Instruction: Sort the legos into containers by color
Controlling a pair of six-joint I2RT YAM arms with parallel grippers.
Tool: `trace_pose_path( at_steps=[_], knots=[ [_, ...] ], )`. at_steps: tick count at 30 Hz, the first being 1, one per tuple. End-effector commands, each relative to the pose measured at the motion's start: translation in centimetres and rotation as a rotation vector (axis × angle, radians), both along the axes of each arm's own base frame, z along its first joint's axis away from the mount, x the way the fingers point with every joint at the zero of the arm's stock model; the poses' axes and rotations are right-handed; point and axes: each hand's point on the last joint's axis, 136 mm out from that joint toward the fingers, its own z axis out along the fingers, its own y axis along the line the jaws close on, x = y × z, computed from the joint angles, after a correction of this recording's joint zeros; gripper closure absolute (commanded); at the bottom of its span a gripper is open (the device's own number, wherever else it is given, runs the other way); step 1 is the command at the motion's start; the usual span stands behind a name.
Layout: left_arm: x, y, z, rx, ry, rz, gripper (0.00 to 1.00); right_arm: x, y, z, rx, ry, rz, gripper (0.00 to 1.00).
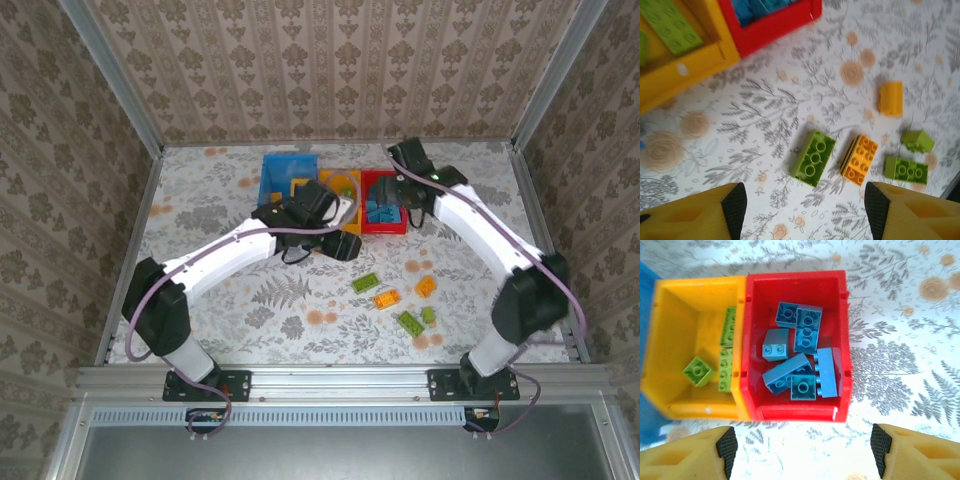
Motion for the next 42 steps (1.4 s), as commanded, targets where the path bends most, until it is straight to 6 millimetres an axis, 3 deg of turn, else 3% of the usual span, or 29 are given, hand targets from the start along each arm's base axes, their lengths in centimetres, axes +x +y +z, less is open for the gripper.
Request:
trace_pose_path(
  at_steps=[1,11,18,24,29,34,40,42],
  knots=[
    [-1.8,-1.5,-0.9,0.045,-0.006,-0.135,0.33,-3.5,-2.0,1.0,-0.01,-0.038,-0.019,0.25],
    [-5.7,-9.4,-3.6,0.104,-0.055,-0.351,0.29,-15.9,-6.6,3.1,0.179,-0.124,-0.146,0.24],
    [-6.7,-15.0,-6.3,0.107,-0.048,-0.398,0.19,-20.5,-8.1,5.8,0.309,-0.287,-0.148,0.21],
    [-6.0,-17.9,-9.3,0.195,-0.106,-0.372,0.19,-22.4,-9.7,7.4,0.264,-0.352,-0.145,0.2],
    [-4.6,-18.2,-12.0,0.28,-0.126,-0.306,0.2,-23.1,-10.0,8.3,0.248,-0.359,-0.135,0.19],
    [-5.4,-19.0,-14.0,0.301,-0.115,-0.331,0.25,-23.4,-10.0,8.5,0.25,-0.354,-0.129,0.19],
    [-6.6,-19.4,-15.4,0.331,-0.117,-0.351,0.39,-23.4,-10.0,8.2,0.231,-0.333,-0.12,0.19],
    [-6.5,-19.2,-15.5,0.341,-0.122,-0.341,0.53,-23.2,-9.8,8.1,0.231,-0.326,-0.116,0.2]
  ],
)
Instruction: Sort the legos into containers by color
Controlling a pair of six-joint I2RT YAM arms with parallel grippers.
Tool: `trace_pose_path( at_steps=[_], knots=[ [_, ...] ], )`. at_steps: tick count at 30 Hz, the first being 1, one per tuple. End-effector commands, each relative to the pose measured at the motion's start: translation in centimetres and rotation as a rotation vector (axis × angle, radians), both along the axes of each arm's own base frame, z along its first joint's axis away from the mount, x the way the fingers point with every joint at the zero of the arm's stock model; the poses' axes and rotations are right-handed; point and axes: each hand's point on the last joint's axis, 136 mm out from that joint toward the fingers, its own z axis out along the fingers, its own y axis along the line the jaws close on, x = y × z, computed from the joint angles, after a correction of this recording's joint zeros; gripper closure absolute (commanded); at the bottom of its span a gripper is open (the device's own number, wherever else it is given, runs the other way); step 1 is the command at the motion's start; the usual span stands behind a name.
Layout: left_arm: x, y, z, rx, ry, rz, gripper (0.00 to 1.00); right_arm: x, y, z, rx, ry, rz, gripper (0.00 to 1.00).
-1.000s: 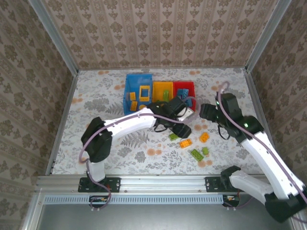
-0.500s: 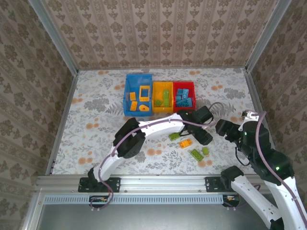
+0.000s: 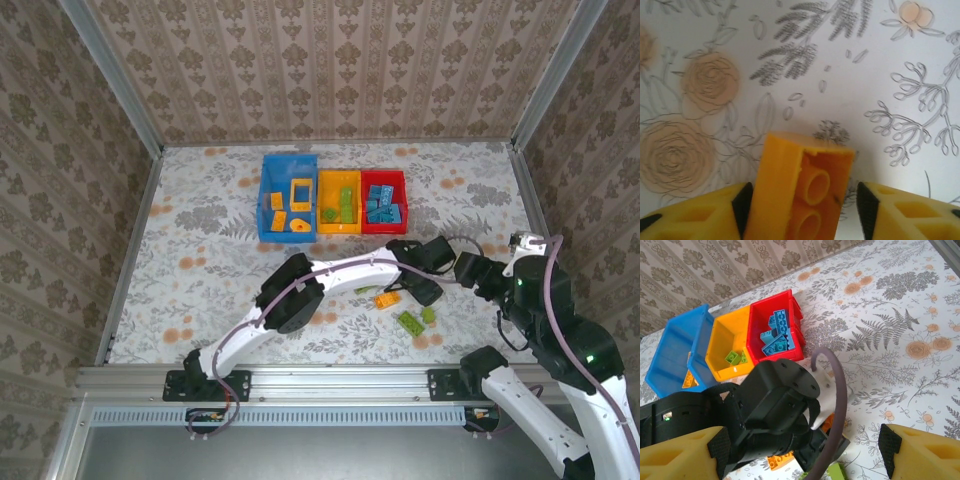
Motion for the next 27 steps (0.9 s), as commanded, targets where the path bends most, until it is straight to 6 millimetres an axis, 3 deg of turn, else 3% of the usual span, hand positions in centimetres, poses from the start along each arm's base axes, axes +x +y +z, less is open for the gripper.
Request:
trace_pose_path(
  at_steps=[1,5,10,14,19,27],
  knots=[
    [-0.8,0.6,-1.5,0.064,-0.002,0.008,0.59,-0.2,0.2,0.3,-0.016,0.009,0.024,0.2],
    [0.6,1.1,0.0,0.06,-0.044,0.053,0.8,0.2,0.5,0.0,-0.016,0.02,0.031,0.2],
    [3.5,1.9,4.8,-0.022,-0.101,0.126,0.84,0.7,1.0,-0.2,-0.018,0.021,0.053,0.21],
    [6.5,3.9,9.0,-0.088,-0.12,0.222,0.85,1.8,2.1,0.1,-0.017,0.008,0.1,0.21],
    [10.0,8.5,12.8,-0.149,-0.116,0.368,0.86,4.0,4.5,0.3,0.018,-0.015,0.177,0.21],
    [15.0,20.2,17.5,-0.194,-0.148,0.639,0.85,9.0,9.5,-1.1,0.109,0.014,0.31,0.22]
  ],
)
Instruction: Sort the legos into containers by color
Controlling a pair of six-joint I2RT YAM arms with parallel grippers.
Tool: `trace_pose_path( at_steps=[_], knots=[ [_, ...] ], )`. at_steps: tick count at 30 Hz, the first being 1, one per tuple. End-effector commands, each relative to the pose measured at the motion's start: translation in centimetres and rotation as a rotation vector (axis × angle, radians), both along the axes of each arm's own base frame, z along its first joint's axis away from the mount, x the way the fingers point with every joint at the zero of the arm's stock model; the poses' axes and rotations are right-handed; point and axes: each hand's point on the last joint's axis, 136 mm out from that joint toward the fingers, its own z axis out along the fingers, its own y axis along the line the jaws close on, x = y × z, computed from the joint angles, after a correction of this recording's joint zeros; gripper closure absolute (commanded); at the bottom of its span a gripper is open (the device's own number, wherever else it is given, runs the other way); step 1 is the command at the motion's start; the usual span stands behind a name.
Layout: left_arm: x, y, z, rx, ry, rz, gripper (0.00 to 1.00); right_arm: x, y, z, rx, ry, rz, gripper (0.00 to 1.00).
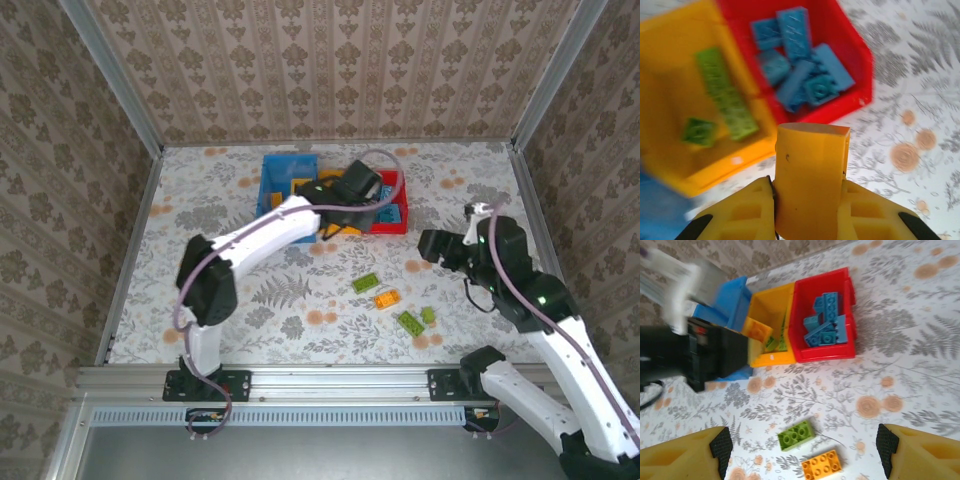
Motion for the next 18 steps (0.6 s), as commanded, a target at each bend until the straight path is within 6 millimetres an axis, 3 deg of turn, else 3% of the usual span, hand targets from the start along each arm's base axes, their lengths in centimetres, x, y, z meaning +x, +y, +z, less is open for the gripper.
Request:
trace_pose_path(
  at_steps=[1,6,11,15,18],
  knots=[
    [1.1,4.5,1.1,-0.006,-0.001,0.12,0.85,2.4,3.3,0.6,0.073,-0.04,0.113,0.22],
    [3.8,11.0,1.4,-0.002,0.009,0.257,0.85,5.2,8.9,-0.4,0.064,-0.026,0.29,0.22],
    [7.0,14.0,-0.2,0.039,0.031,0.347,0.84,6.9,14.2,-1.6,0.018,-0.03,0.409,0.21],
    [9.8,16.8,-2.5,0.102,0.079,0.484,0.85,8.0,16.3,-1.6,0.022,-0.018,0.44,0.21],
    [12.1,17.5,-4.0,0.108,0.105,0.548,0.85,8.2,16.6,-1.6,0.016,-0.017,0.448,0.21]
  ],
)
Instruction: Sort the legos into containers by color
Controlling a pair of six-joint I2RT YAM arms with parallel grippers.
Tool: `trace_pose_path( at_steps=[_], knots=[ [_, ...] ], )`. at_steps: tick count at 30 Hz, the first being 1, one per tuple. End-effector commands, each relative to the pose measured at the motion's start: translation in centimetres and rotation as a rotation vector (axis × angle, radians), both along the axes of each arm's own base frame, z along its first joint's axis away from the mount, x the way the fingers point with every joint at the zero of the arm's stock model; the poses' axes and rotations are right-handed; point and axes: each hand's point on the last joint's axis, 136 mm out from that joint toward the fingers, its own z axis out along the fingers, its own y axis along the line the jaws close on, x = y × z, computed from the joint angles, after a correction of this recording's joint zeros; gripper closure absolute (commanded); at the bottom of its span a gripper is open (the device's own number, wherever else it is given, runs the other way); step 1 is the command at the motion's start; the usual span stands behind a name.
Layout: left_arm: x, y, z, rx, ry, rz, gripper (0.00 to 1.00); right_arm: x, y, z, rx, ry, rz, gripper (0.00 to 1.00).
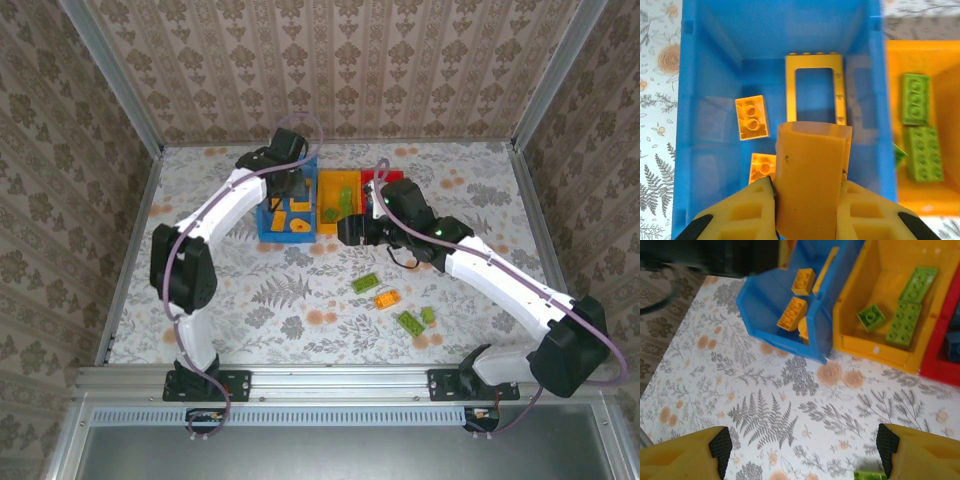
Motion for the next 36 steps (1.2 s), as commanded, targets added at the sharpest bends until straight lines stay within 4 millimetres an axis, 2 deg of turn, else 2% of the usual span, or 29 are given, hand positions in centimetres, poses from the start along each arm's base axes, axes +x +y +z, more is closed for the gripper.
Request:
trace_pose_path(
  at_steps=[1,6,10,14,19,23,26,28,32,36],
  knots=[
    [1.8,1.6,-1.3,0.032,0.037,0.104,0.84,0.7,0.9,2.6,0.033,-0.077,0.033,0.21],
    [4.7,1.4,-3.4,0.09,0.058,0.126,0.81,0.3,0.6,1.6,0.012,-0.053,0.035,0.2],
    [5.8,1.8,-5.3,0.119,0.088,0.148,0.8,0.0,0.3,1.1,0.006,-0.038,0.035,0.2],
    [6.1,2.0,-6.5,0.133,0.104,0.154,0.79,-0.4,-0.4,0.4,-0.009,-0.019,0.029,0.2],
    [5.9,2.0,-7.4,0.149,0.122,0.138,0.74,-0.8,-2.3,-0.9,-0.042,0.024,-0.009,0.2],
    [5.6,2.0,-7.5,0.151,0.137,0.126,0.62,-1.3,-4.0,-2.5,-0.086,0.08,-0.045,0.2],
    [5.4,2.1,-6.6,0.148,0.13,0.123,0.54,-1.9,-5.0,-3.5,-0.129,0.112,-0.059,0.19],
    [5.3,1.8,-5.3,0.143,0.107,0.109,0.49,-2.5,-5.7,-4.3,-0.158,0.136,-0.071,0.19],
    [4.6,1.0,-2.2,0.129,0.055,0.081,0.43,-3.4,-7.0,-5.8,-0.202,0.193,-0.113,0.19],
    [3.2,0.2,1.3,0.109,-0.008,0.05,0.38,-4.4,-7.4,-7.6,-0.212,0.288,-0.172,0.21]
  ],
)
